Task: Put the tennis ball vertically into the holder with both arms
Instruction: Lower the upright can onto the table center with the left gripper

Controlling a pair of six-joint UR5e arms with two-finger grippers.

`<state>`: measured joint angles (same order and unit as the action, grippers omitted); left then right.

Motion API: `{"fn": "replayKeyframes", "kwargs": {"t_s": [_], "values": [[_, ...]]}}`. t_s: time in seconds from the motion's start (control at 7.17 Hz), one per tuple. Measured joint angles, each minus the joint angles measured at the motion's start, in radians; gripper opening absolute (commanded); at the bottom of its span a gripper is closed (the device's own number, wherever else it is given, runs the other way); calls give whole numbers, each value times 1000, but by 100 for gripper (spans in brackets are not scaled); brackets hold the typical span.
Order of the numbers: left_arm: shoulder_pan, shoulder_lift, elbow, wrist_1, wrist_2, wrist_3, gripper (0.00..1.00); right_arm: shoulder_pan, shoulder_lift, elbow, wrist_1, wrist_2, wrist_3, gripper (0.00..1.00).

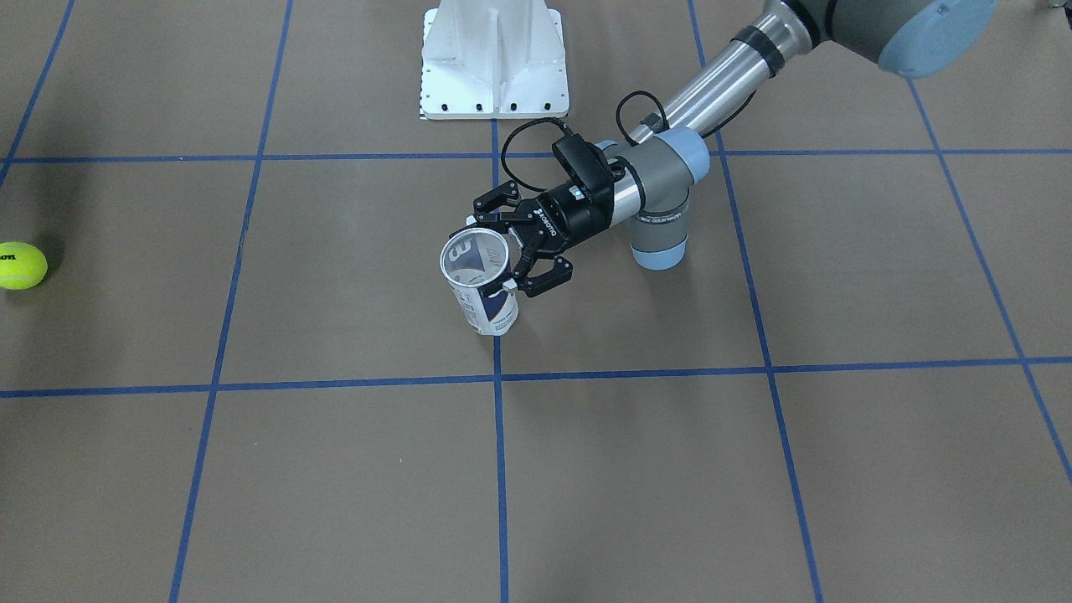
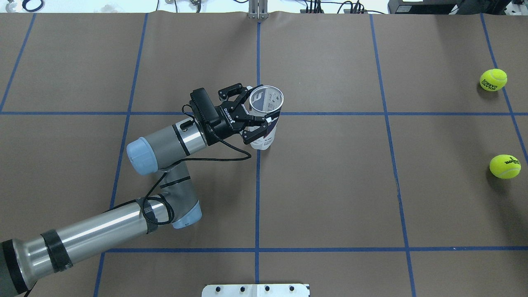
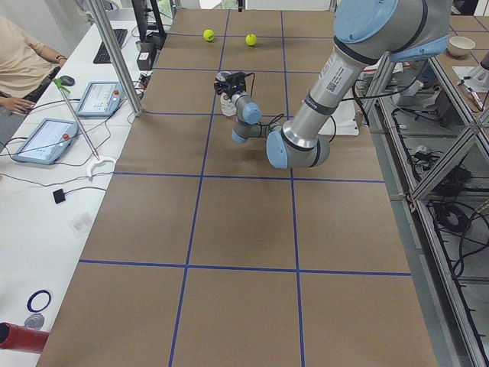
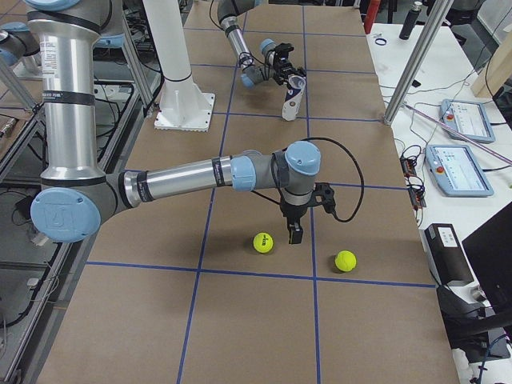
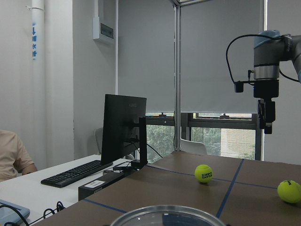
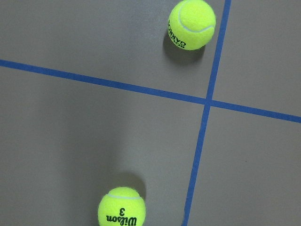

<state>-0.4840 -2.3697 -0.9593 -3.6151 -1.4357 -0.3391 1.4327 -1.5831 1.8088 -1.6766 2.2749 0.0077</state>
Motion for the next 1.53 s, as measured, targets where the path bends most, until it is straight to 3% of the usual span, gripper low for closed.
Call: {"fn": "replayKeyframes", "kwargs": {"t_s": [0.28,1.12,1.53], "values": [[3,10,-6,-2,11,1,98,0,0,1,0,0,0,100],[-4,43,-24,7,14,20,99,0,0,1,0,0,0,100],[-5,94,-93,98,9,58,99,0,0,4,-1,1,1,100]]}}
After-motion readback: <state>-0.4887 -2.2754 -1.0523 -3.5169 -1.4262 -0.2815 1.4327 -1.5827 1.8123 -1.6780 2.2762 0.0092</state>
